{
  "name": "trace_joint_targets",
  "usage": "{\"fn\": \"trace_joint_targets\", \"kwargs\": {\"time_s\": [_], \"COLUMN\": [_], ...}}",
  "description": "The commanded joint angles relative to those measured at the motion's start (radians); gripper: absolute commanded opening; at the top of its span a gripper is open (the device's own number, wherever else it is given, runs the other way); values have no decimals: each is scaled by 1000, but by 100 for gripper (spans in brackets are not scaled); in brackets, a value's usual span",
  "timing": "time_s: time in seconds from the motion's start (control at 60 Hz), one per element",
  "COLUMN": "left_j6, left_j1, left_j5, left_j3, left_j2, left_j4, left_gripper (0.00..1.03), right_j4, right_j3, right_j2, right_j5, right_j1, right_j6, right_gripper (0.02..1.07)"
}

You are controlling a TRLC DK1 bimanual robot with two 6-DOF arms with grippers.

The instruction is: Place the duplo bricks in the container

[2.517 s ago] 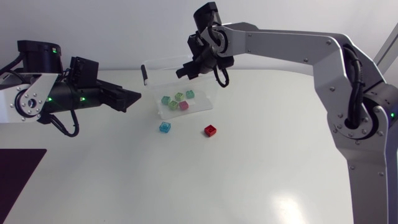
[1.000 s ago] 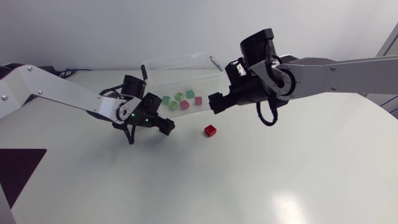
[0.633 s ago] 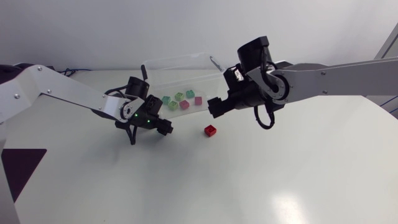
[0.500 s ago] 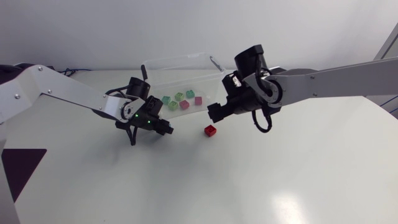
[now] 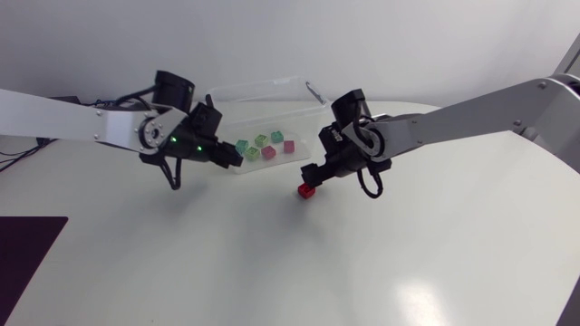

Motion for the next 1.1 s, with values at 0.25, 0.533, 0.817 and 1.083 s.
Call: {"fn": "trace_joint_targets", "kwargs": {"time_s": [0.25,0.533,0.817,1.083], "left_j6": [-50,-70,-104,-110], "left_j1": [42,42,49,59], "left_j5": [57,86,103,103], "left_j3": [0,-9,-112,-102], "left_j2": [-156,-182,-317,-373], "left_j4": [31,33,33,43], "left_gripper": [19,19,19,19], "right_j4": [-99,-115,-112,-107], "right_j3": [159,159,131,131], "right_j2": [152,165,179,205], "right_j5": [-25,-25,-40,-45], "right_j1": [22,37,39,39], "right_j6": [-49,-68,-86,-98], "right_gripper": [102,102,99,87]}}
